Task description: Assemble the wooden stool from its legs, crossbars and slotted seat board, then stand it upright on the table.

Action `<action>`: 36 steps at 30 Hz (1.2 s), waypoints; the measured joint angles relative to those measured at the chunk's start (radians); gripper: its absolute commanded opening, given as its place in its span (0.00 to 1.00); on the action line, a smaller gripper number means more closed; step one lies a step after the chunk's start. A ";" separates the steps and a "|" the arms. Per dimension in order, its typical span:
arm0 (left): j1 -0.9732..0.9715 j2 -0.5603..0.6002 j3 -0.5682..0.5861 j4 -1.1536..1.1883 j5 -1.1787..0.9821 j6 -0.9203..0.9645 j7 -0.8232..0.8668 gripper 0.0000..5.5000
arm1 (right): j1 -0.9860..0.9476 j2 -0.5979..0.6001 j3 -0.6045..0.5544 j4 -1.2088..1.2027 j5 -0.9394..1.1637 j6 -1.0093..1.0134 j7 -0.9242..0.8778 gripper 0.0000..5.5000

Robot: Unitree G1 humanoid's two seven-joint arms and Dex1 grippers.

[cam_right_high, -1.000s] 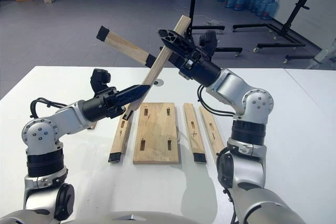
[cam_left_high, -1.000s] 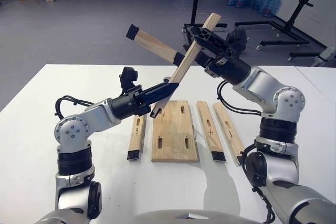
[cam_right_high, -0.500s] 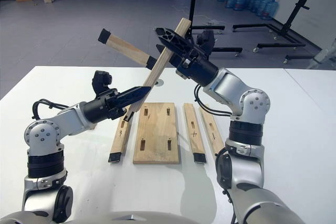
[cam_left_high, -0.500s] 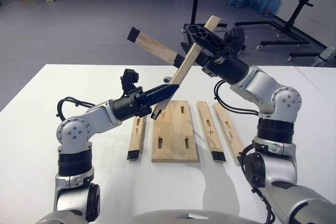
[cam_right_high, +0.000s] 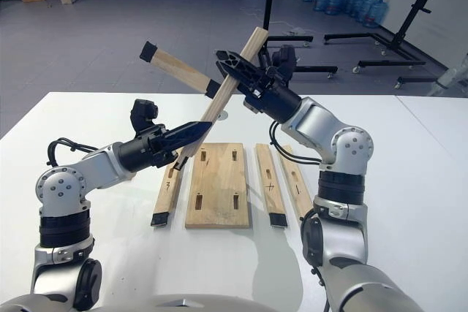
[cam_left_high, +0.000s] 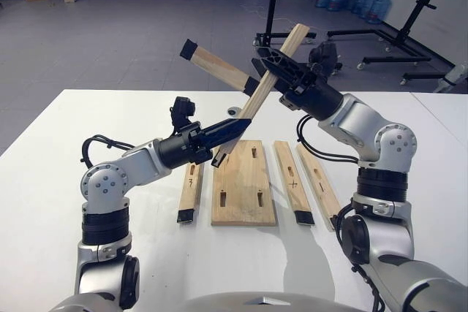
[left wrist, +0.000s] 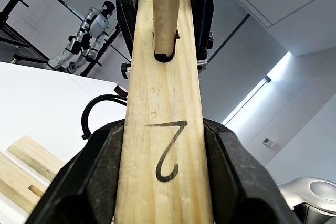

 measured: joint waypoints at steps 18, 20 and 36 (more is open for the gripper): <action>0.013 0.014 0.015 -0.017 0.049 -0.135 0.055 0.76 | 0.094 -0.026 0.065 -0.092 -0.310 -0.127 0.152 0.38; 0.054 0.044 0.030 -0.017 0.082 -0.149 0.059 0.83 | 0.101 -0.057 0.094 -0.087 -0.476 -0.227 0.221 0.38; 0.233 0.042 0.009 -0.041 0.387 -0.325 0.162 0.98 | -0.027 -0.071 0.208 0.407 -1.024 -0.747 0.896 0.38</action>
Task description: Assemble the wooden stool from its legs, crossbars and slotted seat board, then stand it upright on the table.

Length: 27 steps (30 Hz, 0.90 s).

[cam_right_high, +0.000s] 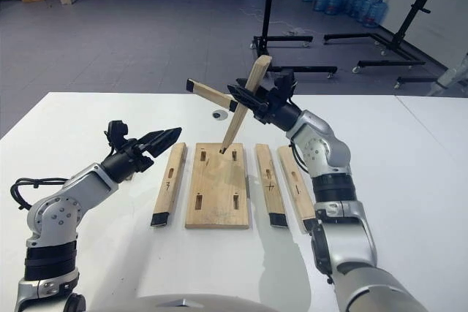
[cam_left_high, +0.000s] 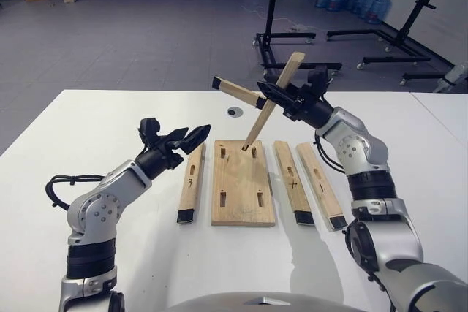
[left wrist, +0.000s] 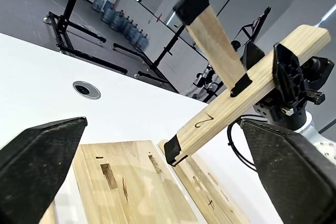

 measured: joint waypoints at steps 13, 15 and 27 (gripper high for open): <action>0.046 -0.016 -0.028 -0.014 0.044 -0.007 -0.002 0.98 | -0.209 -0.015 -0.001 0.522 -0.201 -0.343 0.506 0.38; 0.047 -0.016 -0.028 -0.014 0.048 -0.007 -0.002 0.98 | -0.218 -0.015 -0.006 0.564 -0.222 -0.376 0.528 0.38; 0.049 -0.020 -0.034 -0.014 0.062 -0.006 -0.008 0.98 | -0.295 0.030 -0.055 0.691 -0.285 -0.493 0.566 0.38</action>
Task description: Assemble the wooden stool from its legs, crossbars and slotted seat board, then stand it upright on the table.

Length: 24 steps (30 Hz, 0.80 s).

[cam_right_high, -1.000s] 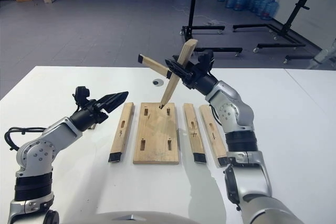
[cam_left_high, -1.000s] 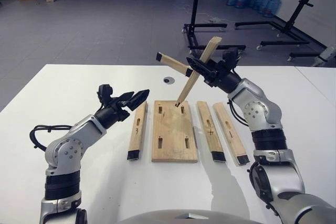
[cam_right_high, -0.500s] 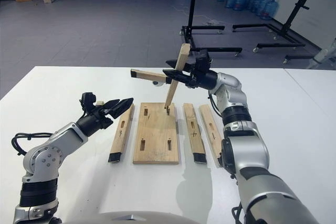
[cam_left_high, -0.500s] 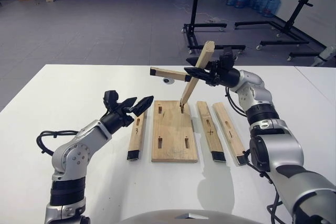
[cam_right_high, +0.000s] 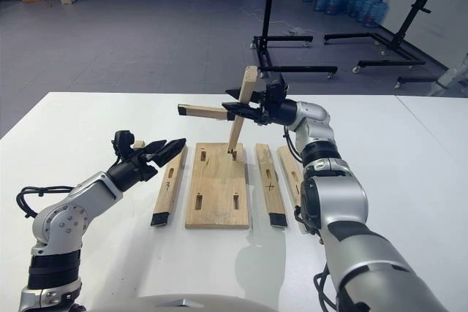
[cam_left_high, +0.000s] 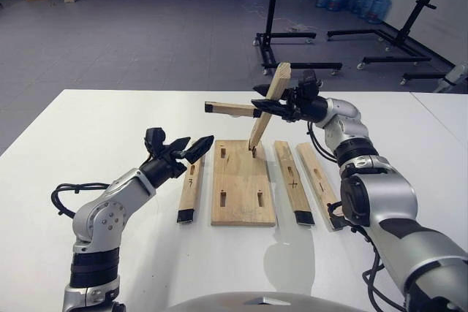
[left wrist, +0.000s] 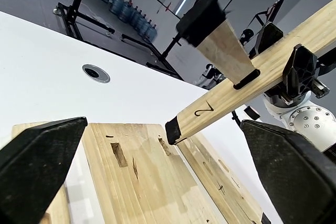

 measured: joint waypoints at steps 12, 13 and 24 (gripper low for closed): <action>0.008 -0.006 -0.010 0.000 0.003 0.000 -0.002 0.98 | 0.004 -0.001 0.005 0.050 -0.090 -0.109 0.018 0.38; 0.008 -0.006 -0.010 0.000 0.003 0.000 -0.002 0.98 | 0.004 0.000 0.000 0.054 -0.090 -0.108 0.018 0.38; 0.008 -0.008 -0.011 0.000 0.002 0.003 -0.002 0.98 | 0.004 0.005 -0.026 0.060 -0.090 -0.087 0.044 0.38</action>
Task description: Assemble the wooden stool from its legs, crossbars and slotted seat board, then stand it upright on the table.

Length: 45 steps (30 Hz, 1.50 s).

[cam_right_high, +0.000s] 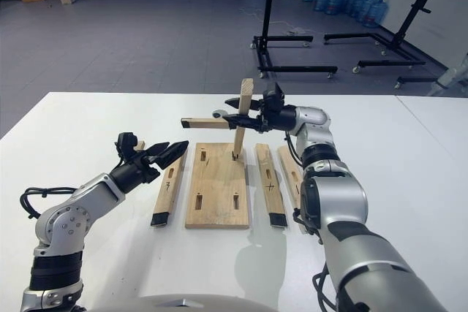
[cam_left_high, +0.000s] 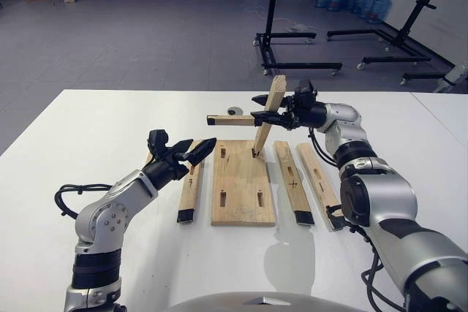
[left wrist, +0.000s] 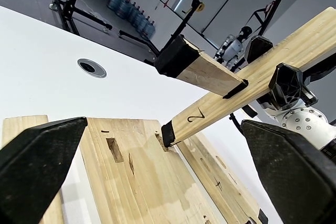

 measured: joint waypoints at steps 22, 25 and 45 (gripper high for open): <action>0.006 -0.009 0.000 -0.007 -0.003 0.013 -0.001 0.98 | 0.021 0.010 -0.001 0.009 -0.022 -0.006 -0.012 0.38; 0.010 -0.010 -0.001 -0.009 -0.003 0.017 -0.001 0.98 | 0.021 0.009 0.004 0.015 -0.027 -0.001 -0.015 0.38; 0.039 -0.030 -0.013 -0.035 -0.003 0.022 0.002 0.98 | -0.034 -0.033 0.138 0.039 -0.080 0.222 -0.034 0.38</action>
